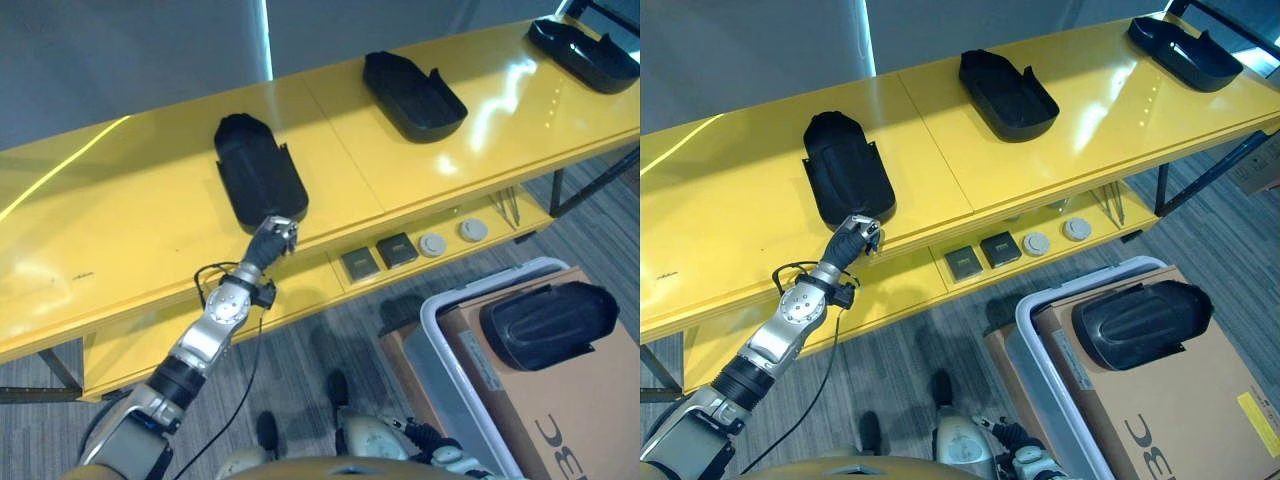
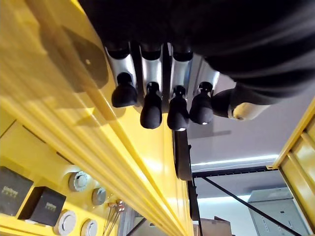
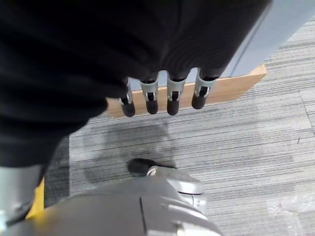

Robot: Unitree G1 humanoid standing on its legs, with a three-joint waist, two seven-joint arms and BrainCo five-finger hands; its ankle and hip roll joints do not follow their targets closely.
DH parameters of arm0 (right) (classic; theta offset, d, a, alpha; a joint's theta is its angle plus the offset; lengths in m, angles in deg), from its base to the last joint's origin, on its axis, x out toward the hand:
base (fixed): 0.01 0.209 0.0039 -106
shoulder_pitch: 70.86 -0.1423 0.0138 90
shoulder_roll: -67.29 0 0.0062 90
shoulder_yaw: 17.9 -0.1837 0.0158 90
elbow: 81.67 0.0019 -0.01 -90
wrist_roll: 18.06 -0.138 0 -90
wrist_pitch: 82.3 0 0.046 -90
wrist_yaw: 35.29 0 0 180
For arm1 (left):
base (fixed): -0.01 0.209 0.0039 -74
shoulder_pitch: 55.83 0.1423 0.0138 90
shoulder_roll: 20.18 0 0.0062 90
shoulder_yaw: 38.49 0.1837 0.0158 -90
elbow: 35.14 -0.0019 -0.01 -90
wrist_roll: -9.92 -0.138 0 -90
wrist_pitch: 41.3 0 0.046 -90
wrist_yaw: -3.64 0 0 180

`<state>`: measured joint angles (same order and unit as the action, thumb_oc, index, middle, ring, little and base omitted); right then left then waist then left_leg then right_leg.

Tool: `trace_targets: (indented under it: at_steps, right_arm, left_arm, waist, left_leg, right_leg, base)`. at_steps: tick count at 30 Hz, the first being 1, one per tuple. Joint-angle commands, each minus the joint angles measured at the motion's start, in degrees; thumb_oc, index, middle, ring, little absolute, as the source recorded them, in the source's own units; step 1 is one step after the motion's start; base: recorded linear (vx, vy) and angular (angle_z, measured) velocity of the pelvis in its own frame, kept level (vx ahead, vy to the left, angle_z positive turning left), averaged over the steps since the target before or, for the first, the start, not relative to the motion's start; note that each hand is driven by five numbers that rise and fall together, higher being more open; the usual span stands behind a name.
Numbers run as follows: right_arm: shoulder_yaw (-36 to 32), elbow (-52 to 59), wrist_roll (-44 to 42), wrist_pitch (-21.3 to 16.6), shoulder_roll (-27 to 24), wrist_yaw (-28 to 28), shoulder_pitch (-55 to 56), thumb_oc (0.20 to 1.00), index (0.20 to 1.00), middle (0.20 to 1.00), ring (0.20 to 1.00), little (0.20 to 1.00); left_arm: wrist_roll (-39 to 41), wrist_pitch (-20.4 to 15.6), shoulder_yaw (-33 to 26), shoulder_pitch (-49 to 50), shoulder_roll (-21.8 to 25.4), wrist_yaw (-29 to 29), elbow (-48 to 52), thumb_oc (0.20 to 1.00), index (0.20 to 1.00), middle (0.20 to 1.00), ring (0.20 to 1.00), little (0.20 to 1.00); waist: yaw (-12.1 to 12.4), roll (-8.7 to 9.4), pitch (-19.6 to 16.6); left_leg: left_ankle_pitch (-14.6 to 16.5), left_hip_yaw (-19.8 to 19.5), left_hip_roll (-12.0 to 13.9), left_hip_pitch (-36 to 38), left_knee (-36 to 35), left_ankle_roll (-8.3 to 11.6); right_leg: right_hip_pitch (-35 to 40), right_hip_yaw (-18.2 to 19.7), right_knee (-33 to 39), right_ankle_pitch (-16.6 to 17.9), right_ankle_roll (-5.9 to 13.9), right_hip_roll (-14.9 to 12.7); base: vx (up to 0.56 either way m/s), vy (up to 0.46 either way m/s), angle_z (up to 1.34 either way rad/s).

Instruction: Move parts from the plastic box to the shelf.

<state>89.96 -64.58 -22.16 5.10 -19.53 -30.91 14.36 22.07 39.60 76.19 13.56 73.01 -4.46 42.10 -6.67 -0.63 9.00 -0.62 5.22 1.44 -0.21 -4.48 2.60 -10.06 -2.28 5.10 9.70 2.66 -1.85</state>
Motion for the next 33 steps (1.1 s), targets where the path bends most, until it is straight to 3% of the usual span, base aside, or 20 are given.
trace_targets:
  at_steps: [1,11,22,25,31,32,33]
  right_arm:
    - [2.9,-0.6,1.0,-0.4,0.4,1.0,-0.1,1.0,1.0,1.0,1.0,1.0]
    - [4.3,1.0,0.6,-1.2,0.7,1.4,-0.7,1.0,1.0,1.0,1.0,1.0]
    - [4.5,1.1,0.6,-1.1,0.9,1.5,-0.6,1.0,1.0,1.0,1.0,1.0]
    - [3.8,1.0,0.2,-1.0,1.1,1.5,-0.6,1.0,1.0,1.0,1.0,1.0]
    - [0.9,0.2,-0.1,-0.3,1.6,0.9,0.7,1.0,1.0,1.0,1.0,1.0]
    - [0.1,-0.5,-0.2,0.0,1.7,0.7,0.8,1.0,1.0,1.0,1.0,1.0]
    - [0.1,-0.5,-0.2,0.0,1.7,0.7,0.9,1.0,1.0,1.0,1.0,1.0]
  left_arm:
    - [-1.3,-3.1,-2.6,-7.1,0.1,-2.2,-0.9,0.2,0.2,0.2,0.2,0.2]
    - [-1.9,-4.0,-6.4,-13.4,0.6,-9.2,-5.8,0.2,0.2,0.2,0.2,0.2]
    - [-2.3,-3.8,-8.2,-12.8,1.1,-10.2,-5.1,0.2,0.2,0.2,0.2,0.2]
    - [-1.6,-4.9,-8.8,-9.0,0.9,-8.9,0.0,0.2,0.2,0.2,0.2,0.2]
    - [-0.5,-6.4,-11.0,9.1,2.9,-1.6,15.4,0.2,0.2,0.2,0.2,0.2]
    - [1.2,-7.0,-10.8,13.7,3.2,0.7,19.0,0.915,0.915,0.915,0.915,0.915]
    - [1.3,-6.9,-10.8,13.9,3.3,0.7,19.2,1.0,1.0,1.0,1.0,1.0]
  waist:
    - [-0.5,1.06,2.7]
    - [-1.2,1.71,3.3]
    - [-1.0,1.91,3.1]
    - [-0.4,1.85,2.7]
    - [1.5,2.18,-0.7]
    - [2.4,2.51,-1.9]
    - [2.4,2.54,-1.9]
  left_leg:
    - [-0.6,-2.4,2.4,-2.0,-0.5,2.07]
    - [-1.1,-1.6,2.5,-3.6,-0.5,2.17]
    - [-1.0,-1.4,2.7,-2.9,-0.5,2.28]
    - [-0.8,-1.7,2.7,-1.9,-0.5,2.16]
    - [1.2,-2.3,2.4,2.6,-0.5,1.37]
    - [1.8,-2.9,2.2,4.2,-0.5,0.89]
    - [1.8,-3.0,2.2,4.3,-0.5,0.89]
  right_leg:
    - [3.3,0.9,-0.1,-3.9,5.42,-3.8]
    - [1.1,1.9,-0.1,-3.1,5.55,-3.7]
    - [1.8,2.2,-0.1,-3.4,5.55,-3.4]
    - [2.9,1.8,-0.1,-3.7,5.54,-3.5]
    - [7.6,0.7,-0.9,-5.3,5.37,-4.0]
    - [9.1,0.3,-1.8,-6.3,5.3,-4.3]
    - [9.2,0.3,-1.8,-6.4,5.31,-4.3]
  base:
    - [0.0,0.0,0.0]
    - [-0.01,0.0,-0.04]
    - [0.0,0.0,-0.01]
    - [0.0,0.0,-0.01]
    - [0.06,0.036,0.05]
    - [0.04,0.039,0.14]
    - [0.03,0.047,0.16]
